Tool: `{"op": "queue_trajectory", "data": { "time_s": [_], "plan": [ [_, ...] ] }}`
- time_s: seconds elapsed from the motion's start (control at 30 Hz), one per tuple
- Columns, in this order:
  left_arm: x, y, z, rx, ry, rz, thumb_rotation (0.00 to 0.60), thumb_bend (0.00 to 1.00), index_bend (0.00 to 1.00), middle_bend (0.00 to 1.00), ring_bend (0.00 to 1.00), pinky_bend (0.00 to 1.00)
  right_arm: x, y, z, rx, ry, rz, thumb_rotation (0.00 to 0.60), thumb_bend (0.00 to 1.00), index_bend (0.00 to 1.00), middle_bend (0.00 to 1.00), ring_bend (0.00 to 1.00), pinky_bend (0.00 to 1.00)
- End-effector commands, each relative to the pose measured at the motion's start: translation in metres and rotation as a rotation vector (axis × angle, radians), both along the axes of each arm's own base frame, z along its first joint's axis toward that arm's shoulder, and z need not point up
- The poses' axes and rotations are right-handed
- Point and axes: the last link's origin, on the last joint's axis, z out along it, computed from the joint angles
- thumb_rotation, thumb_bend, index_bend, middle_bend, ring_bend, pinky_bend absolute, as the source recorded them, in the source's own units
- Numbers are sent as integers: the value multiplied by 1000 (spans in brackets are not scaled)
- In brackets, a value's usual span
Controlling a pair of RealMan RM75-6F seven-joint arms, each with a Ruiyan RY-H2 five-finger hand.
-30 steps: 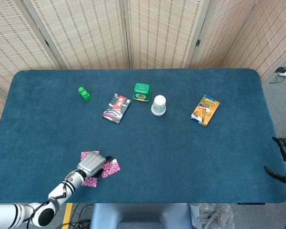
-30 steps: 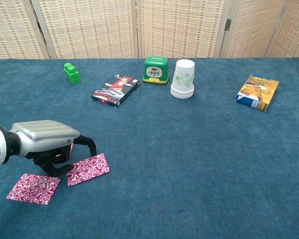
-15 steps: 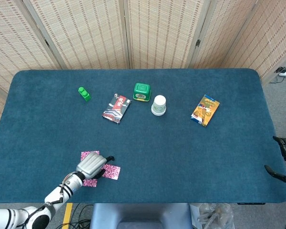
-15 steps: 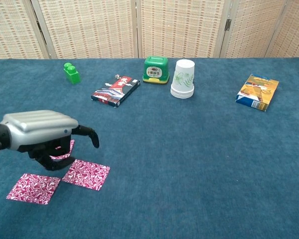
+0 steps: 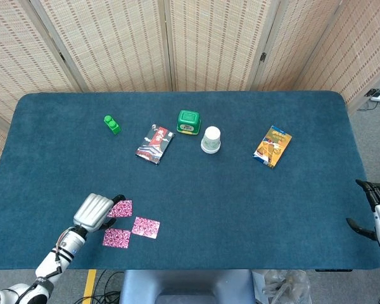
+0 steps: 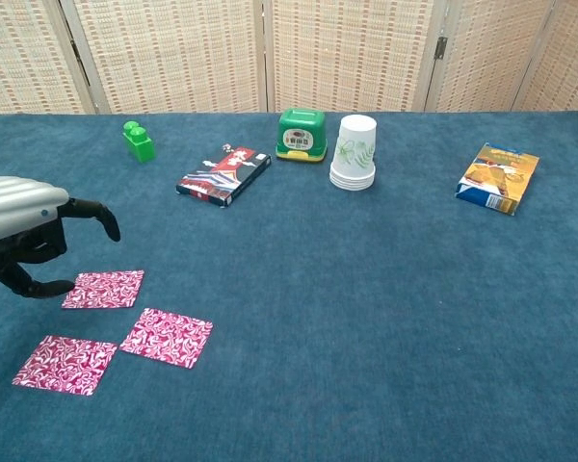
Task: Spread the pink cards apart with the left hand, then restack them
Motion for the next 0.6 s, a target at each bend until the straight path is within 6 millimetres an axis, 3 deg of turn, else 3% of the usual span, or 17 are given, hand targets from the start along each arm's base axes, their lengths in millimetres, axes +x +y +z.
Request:
{"op": "queue_trajectory", "data": {
  "time_s": [0.03,0.37,0.6],
  "plan": [
    [-3,2,-9,-2,14,12,600,332,309,970,907,1000,0,0,0,1,1,0,600,221,123,223,204,185],
    [-9,16,-31,4,55,81,600,331,306,971,908,1000,-2,-1,-1,4,0,-9,600,220,123,226,204,185],
    [-16,14,-36,0,77,120,600,331,298,971,908,1000,-3,-3,0,5,0,-12,600,221,123,226,204,185]
  ]
}}
